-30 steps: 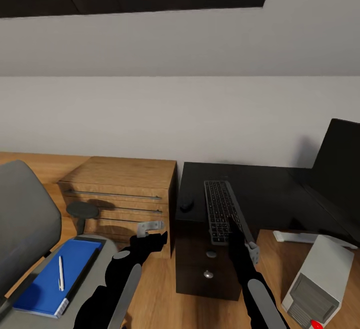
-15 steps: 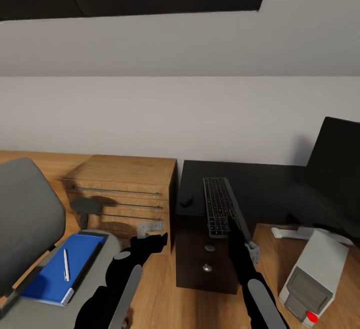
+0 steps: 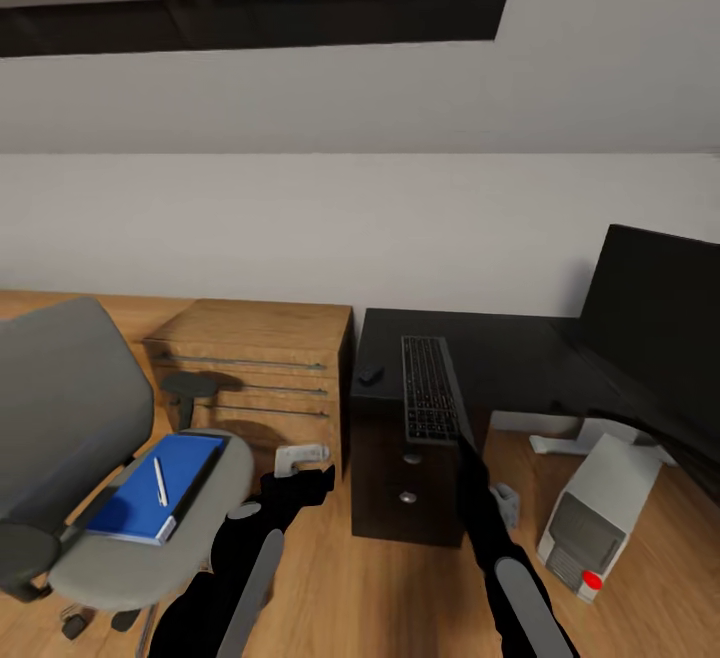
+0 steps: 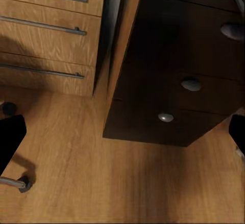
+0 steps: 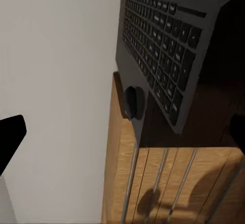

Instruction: In the bedroom, organize the workspace by keeping the computer under the desk, ensuring the monitor is on the desk, placing the keyboard on the desk next to the monitor, placing the mouse on the desk next to the keyboard, moving the folder from the swivel chair onto the desk next to the mouse, stacking the notebook on top of the folder with the pen on top of the notebook, and positioning the swivel chair next to the desk.

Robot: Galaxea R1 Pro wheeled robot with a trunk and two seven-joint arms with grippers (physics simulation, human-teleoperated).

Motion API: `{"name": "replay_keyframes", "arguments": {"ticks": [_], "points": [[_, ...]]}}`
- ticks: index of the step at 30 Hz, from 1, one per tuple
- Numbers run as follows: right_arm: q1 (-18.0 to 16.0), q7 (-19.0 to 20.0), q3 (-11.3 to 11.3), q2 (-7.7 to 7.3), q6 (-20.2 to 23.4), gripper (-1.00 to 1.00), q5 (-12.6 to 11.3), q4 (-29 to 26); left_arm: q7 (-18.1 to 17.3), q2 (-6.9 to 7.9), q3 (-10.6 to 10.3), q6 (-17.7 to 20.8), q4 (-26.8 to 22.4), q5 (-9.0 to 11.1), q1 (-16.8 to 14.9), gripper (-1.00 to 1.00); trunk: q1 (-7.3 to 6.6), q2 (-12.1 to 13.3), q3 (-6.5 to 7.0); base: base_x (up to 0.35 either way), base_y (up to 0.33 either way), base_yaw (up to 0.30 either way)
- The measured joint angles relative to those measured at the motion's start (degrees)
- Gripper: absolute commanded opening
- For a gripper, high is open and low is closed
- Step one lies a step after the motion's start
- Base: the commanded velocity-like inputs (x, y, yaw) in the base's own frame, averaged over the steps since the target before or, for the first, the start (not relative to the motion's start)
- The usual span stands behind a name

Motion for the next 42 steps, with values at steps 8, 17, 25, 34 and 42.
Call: {"name": "replay_keyframes", "arguments": {"ticks": [8,17,25,34,42], "points": [[0.0,0.0,-0.03,-0.06,-0.02,1.0,0.0,-0.04,0.0,0.02,0.0,0.0,0.0,-0.03,0.0,1.0,0.0,0.0,0.0,-0.328,-0.147,0.0],[0.67,0.23,0.09,-1.74,-0.18,1.0,0.21,-4.93,0.0,0.12,0.0,-0.05,0.0,-0.12,0.0,1.0,-0.03,0.0,0.0,-0.142,-0.281,0.0],[1.38,0.21,0.09,-2.92,-0.15,1.0,0.24,-6.99,0.0,0.12,0.0,0.0,0.0,0.02,0.0,1.0,-0.04,0.0,0.0,-0.009,-0.129,0.0],[1.43,0.22,0.1,-2.9,-0.92,1.0,0.21,-7.27,0.0,0.09,0.0,0.01,0.0,0.03,0.0,1.0,0.0,0.0,0.0,-0.207,-0.014,0.0],[1.43,0.08,-0.02,-3.08,-1.7,1.0,0.26,-7.5,0.03,0.1,0.0,-0.03,0.0,-0.26,0.0,1.0,0.0,0.0,0.0,-0.306,-0.159,0.0]]}}
